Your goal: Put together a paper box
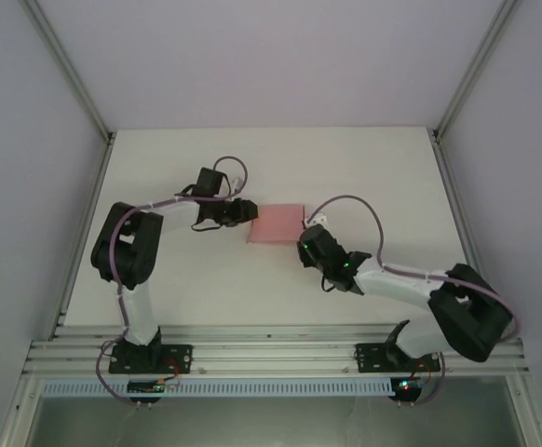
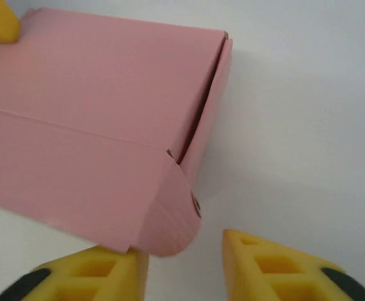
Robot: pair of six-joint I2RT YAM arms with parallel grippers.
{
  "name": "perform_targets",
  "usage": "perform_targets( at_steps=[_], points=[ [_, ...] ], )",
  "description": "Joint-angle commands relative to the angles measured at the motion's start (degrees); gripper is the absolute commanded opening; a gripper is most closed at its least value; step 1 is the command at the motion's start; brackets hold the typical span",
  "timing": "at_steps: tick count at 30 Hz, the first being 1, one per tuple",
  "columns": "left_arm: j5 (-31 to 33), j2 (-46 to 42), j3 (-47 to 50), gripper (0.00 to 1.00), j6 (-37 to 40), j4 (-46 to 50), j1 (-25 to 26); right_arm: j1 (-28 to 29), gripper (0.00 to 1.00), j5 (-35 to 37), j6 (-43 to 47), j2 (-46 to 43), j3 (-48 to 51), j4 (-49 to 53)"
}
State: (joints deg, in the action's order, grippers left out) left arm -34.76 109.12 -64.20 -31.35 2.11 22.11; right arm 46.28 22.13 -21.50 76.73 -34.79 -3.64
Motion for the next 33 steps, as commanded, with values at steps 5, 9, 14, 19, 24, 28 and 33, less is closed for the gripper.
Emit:
perform_targets(
  at_steps=[5, 9, 14, 19, 24, 28, 33],
  points=[
    [-1.2, 1.9, 1.6, 0.36, 0.3, -0.3, -0.2, -1.6, 0.83, -9.9, 2.6, -9.6, 0.8, 6.7],
    [-1.7, 2.0, 1.8, 0.35, 0.2, -0.7, -0.2, -5.9, 0.99, -17.2, 1.4, -9.1, -1.7, 4.8],
    [-2.0, 1.9, 2.2, 0.35, 0.4, -1.0, -0.1, -12.9, 0.99, -22.8, -4.0, 0.5, -8.3, 3.3],
    [-2.2, 1.8, 2.9, 0.35, 0.2, -1.4, -0.1, -16.9, 0.90, -27.5, -8.6, 12.6, -16.1, 5.7],
    [-2.4, 1.6, 3.2, 0.35, 0.2, -1.7, -0.2, -19.0, 0.73, -32.3, -10.6, 19.2, -16.0, 1.4],
    [-2.9, 1.6, 3.8, 0.35, 0.0, -2.2, -0.3, -19.7, 0.46, -34.3, -12.4, 20.9, -13.8, -2.6],
    [-3.2, 1.5, 4.3, 0.32, 0.2, -2.6, -0.2, -20.3, 0.27, -35.6, -14.4, 21.4, -11.3, -6.0]
  ],
)
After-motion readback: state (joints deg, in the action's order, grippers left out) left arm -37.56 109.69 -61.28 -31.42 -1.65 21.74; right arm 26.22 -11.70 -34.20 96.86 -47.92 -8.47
